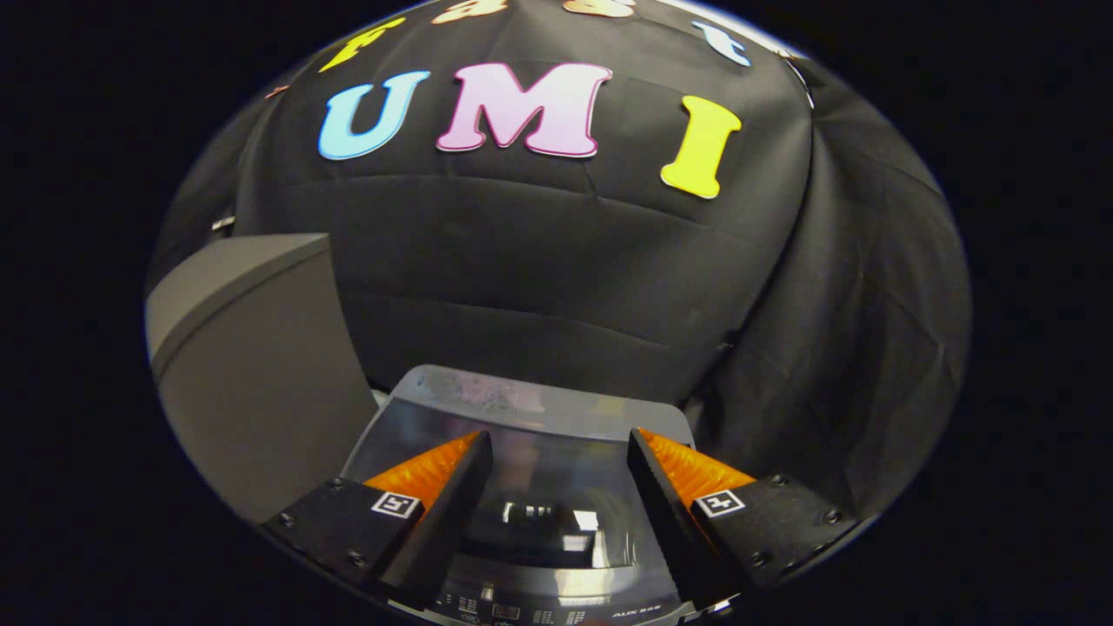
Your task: Put the clothes into the washing machine and then close the washing machine lid.
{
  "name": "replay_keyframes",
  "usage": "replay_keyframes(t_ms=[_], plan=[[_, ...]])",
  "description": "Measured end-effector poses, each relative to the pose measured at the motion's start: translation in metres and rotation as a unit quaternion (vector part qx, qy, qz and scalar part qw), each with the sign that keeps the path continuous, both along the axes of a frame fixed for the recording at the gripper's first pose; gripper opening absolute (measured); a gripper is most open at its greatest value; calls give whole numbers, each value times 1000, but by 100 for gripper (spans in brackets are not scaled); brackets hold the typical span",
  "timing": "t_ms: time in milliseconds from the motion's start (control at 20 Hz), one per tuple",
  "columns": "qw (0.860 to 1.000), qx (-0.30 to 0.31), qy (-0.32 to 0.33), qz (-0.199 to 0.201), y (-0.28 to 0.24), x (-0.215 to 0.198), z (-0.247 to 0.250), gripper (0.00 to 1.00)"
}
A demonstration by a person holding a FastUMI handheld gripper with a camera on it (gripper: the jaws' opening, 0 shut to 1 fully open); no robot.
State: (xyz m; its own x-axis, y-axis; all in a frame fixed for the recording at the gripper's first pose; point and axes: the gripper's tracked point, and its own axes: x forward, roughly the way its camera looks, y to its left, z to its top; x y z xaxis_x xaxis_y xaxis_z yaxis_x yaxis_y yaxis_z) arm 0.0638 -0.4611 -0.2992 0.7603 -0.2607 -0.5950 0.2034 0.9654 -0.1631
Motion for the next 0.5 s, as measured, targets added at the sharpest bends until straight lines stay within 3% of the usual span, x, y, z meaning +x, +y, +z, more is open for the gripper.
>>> replay_keyframes(t_ms=[250,500], plan=[[1000,20,17,9,21,-20,-8,99],[997,55,-38,-24,37,-9,42,99]])
